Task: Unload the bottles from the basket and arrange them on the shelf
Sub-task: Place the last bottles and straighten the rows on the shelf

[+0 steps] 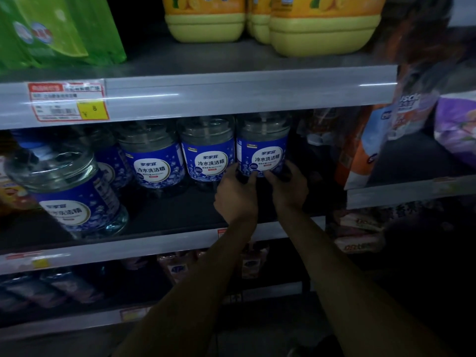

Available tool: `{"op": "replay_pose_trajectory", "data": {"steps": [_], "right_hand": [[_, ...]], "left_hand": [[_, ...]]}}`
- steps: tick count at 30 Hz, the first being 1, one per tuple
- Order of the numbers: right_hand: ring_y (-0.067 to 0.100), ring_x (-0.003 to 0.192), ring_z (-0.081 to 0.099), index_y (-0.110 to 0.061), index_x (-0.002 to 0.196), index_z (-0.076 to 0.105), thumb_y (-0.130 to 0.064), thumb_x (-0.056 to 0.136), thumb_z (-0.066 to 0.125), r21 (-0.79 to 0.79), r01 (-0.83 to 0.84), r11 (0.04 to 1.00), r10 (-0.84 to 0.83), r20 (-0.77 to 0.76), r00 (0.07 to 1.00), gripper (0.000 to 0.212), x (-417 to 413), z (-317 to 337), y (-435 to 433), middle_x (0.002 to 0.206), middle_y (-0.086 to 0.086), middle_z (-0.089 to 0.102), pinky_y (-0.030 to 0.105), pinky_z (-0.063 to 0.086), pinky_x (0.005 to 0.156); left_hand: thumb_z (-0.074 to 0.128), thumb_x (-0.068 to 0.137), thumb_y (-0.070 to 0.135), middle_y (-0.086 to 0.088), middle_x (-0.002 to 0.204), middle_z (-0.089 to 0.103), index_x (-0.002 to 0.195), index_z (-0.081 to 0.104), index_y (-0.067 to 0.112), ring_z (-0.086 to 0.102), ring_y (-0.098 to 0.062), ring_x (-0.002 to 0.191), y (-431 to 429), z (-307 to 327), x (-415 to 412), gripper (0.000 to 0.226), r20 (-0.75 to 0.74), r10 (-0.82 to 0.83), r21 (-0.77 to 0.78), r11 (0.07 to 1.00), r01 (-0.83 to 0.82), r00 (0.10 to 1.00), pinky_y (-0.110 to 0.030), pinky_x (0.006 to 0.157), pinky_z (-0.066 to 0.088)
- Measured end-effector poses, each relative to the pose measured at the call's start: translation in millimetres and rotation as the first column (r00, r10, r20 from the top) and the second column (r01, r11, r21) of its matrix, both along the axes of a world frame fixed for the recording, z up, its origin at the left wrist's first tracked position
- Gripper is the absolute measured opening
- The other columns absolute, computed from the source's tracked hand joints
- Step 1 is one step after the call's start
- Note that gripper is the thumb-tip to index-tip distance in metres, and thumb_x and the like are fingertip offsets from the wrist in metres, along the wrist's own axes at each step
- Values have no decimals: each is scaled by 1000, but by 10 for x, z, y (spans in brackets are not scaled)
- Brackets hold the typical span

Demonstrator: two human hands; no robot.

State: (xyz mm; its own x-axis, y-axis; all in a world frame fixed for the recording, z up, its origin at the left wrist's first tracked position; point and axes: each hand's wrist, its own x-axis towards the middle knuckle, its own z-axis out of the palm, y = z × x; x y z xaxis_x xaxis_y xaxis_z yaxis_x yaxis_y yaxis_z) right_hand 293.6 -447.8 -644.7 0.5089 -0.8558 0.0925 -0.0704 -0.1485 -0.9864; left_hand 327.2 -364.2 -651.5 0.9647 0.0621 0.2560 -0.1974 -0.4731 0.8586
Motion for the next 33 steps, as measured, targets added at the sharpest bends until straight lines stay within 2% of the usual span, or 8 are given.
{"op": "replay_pose_trajectory", "data": {"steps": [4,7,12,16,19,23,28,33], "right_hand": [[11,111,61,-16,136,64,-14,82,82,7,-10,1000,10,4,1000,56,3,6,-2,130,7,69,22,46,86],[20,118,65,-17,137,63,-17,82,83,1,-13,1000,13,-10,1000,59,7,24,2,130,7,69,25,50,91],[23,123,62,-15,142,58,-16,84,81,-16,-87,996,85,-106,991,62,-49,70,-19,136,8,66,21,44,87],[23,120,64,-15,139,59,-19,84,81,-73,-155,985,134,-234,963,59,-174,98,-14,133,8,67,21,42,83],[21,120,64,-17,138,58,-24,84,81,-175,-227,958,160,-331,930,59,-309,132,16,132,5,68,20,41,82],[24,128,58,-17,144,53,-29,86,79,-298,-364,882,226,-409,884,65,-533,206,128,140,5,62,22,42,93],[31,137,47,-19,148,47,-45,81,79,-423,-496,759,223,-546,807,78,-772,313,387,149,11,47,41,48,108],[38,152,21,-26,161,22,-62,77,72,-567,-568,596,164,-607,778,104,-983,452,756,166,11,21,54,32,119]], "left_hand": [[74,90,48,3,127,70,132,63,31,66,-23,114,-18,17,-14,47,-14,10,-14,1000,-10,1000,-36,88,50],[73,90,50,3,126,71,131,64,31,67,-23,114,-10,36,-31,46,-24,-5,-25,1000,5,1000,-39,89,52],[73,91,48,3,128,69,133,63,29,64,-22,118,86,81,-73,47,-24,-98,-27,995,97,995,-37,90,51],[72,91,48,4,132,68,137,60,29,62,-20,122,287,122,-75,52,-23,-240,55,969,241,970,-44,95,55],[70,92,45,5,135,66,139,59,30,61,-20,124,493,183,-105,50,-5,-313,162,937,310,950,-44,97,55],[66,95,40,3,142,60,143,54,31,58,-20,128,815,289,-211,50,19,-410,302,872,385,912,-41,100,53],[63,94,46,2,149,51,152,44,32,51,-23,134,1240,425,-400,63,53,-486,541,749,384,872,-43,102,52],[50,83,61,0,156,43,157,33,35,43,-27,141,1796,565,-695,80,110,-498,686,664,297,860,-50,113,42]]}}
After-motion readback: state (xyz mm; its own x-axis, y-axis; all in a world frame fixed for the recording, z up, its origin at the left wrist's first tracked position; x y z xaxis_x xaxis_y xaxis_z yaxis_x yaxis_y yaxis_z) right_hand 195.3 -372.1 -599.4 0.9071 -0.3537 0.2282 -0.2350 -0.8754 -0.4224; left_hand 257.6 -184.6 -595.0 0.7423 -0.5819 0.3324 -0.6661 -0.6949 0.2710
